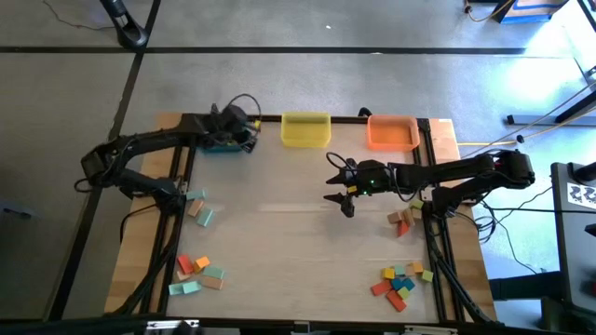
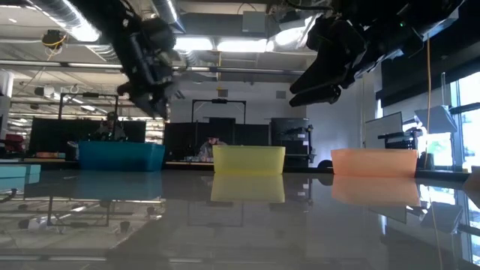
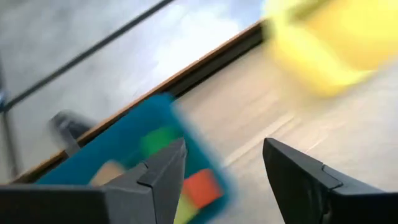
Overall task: Sort blocks by size
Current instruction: Put the brown triangle block into the orange bin
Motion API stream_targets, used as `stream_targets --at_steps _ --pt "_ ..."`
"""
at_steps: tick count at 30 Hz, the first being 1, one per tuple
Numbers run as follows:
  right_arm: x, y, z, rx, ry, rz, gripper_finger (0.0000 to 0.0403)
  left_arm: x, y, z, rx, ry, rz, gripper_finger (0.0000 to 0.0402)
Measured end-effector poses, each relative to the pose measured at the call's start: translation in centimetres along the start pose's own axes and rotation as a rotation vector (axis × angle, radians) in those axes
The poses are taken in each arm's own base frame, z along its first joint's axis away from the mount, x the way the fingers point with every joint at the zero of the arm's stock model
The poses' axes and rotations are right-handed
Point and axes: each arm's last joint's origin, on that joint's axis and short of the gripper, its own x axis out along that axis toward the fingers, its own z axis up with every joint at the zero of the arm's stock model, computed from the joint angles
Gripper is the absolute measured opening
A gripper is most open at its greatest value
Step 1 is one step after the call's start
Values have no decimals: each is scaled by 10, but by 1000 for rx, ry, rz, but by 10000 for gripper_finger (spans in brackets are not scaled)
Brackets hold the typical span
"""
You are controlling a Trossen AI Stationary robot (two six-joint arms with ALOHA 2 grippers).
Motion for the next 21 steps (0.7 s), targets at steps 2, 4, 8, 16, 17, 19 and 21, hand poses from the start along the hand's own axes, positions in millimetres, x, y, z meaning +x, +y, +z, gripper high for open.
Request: stream_targets --at_steps 2,4,8,16,17,19,21 --pt "0 0 0 0 0 0 257 -10 -17 1 31 -58 -63 200" --pt "0 0 0 0 0 0 257 -20 -34 0 63 -107 -126 201" --pt "0 0 1 0 -11 3 257 -38 -65 -6 122 -170 -237 202" --pt "-16 2 0 7 83 47 257 -71 -107 -28 232 -220 -409 203" --pt "-21 3 1 15 121 46 257 -75 -110 -30 245 -222 -423 203" --pt "-34 6 0 19 223 20 257 -81 -116 -35 266 -230 -445 203" --pt "-48 11 -2 0 318 -18 257 -85 -120 -38 283 -232 -463 203"
